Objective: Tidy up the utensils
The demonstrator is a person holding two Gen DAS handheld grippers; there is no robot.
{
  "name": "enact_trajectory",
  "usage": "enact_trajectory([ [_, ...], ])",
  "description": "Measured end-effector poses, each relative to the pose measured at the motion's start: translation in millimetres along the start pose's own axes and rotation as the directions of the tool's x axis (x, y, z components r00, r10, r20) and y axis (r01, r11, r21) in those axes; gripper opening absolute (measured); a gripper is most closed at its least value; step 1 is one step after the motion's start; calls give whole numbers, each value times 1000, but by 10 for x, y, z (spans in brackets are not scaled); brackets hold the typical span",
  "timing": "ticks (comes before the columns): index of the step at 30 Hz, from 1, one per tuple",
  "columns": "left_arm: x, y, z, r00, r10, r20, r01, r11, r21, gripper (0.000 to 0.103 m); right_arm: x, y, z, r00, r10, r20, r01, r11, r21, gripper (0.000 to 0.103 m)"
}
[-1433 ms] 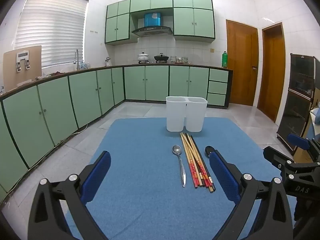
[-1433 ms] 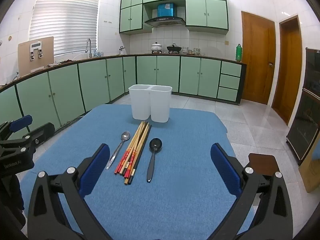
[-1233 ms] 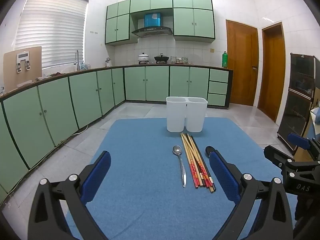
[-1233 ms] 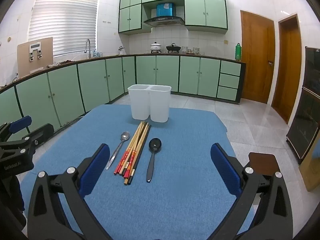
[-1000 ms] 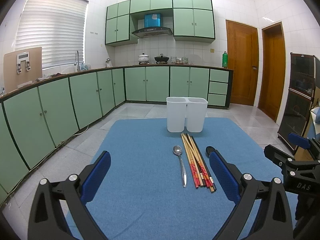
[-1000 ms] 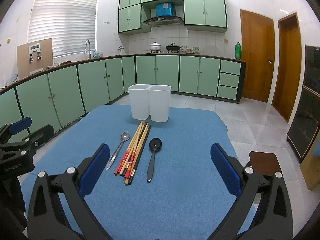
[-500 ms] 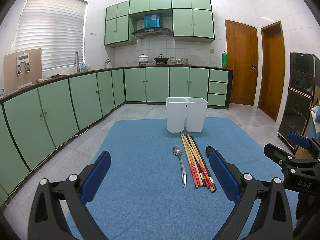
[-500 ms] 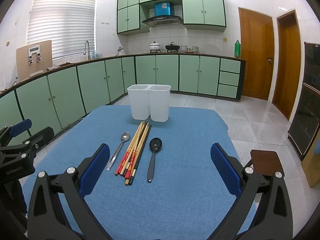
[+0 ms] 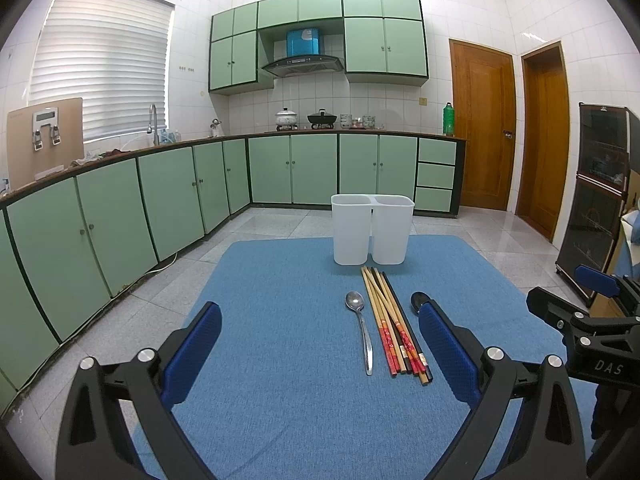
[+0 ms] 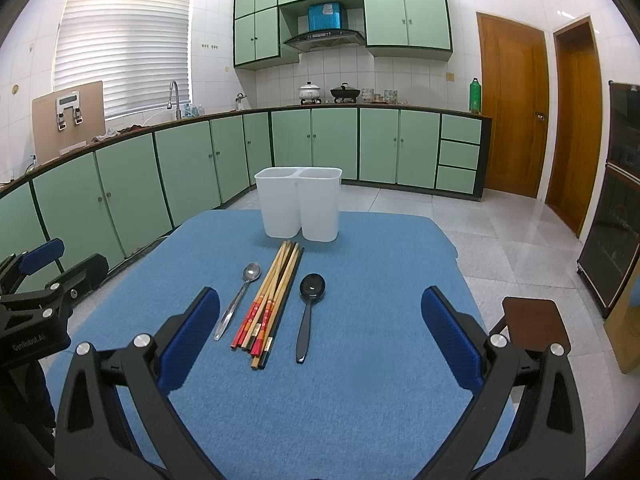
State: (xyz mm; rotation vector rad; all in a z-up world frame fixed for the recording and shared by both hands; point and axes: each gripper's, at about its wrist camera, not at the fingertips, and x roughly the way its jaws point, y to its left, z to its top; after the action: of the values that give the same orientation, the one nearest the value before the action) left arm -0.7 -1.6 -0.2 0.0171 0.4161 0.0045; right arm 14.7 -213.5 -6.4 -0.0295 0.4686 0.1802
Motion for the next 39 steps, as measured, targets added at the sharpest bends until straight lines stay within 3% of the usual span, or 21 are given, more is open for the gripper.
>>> enact_trajectory([
  [31,0,16,10,1000,0,-1,0,1000,1,97,9,-18,-1,1000,-1,-8,1,1000,17,98],
  [39,138,26,66,1000,2,-21,-2,1000,-1,97,135,-81,24,999,8,-51,-6,1000,30,98],
])
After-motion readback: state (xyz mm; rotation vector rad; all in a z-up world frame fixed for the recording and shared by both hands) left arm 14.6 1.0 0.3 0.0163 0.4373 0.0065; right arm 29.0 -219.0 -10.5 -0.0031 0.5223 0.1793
